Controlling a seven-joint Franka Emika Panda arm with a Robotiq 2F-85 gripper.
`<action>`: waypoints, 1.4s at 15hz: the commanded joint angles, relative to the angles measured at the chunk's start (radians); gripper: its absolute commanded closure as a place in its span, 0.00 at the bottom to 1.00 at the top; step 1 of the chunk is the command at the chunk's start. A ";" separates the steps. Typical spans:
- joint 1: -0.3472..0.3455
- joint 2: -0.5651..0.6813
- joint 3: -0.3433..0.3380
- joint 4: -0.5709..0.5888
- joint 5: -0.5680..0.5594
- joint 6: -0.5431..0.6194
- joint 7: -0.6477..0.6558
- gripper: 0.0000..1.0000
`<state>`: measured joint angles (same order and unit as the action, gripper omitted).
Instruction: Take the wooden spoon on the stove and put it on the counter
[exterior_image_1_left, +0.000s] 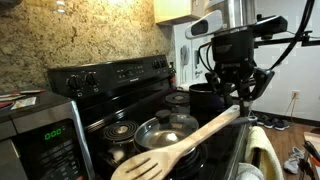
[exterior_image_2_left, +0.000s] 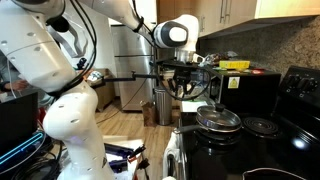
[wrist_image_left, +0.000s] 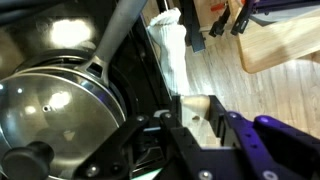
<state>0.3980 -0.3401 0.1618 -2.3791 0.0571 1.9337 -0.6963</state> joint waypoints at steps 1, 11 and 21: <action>0.003 0.138 0.057 0.117 -0.068 -0.005 -0.074 0.92; -0.011 0.456 0.153 0.407 -0.148 -0.035 -0.041 0.92; -0.010 0.515 0.173 0.446 -0.229 -0.059 -0.015 0.92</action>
<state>0.3947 0.1367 0.3157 -1.9851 -0.1051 1.9201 -0.7403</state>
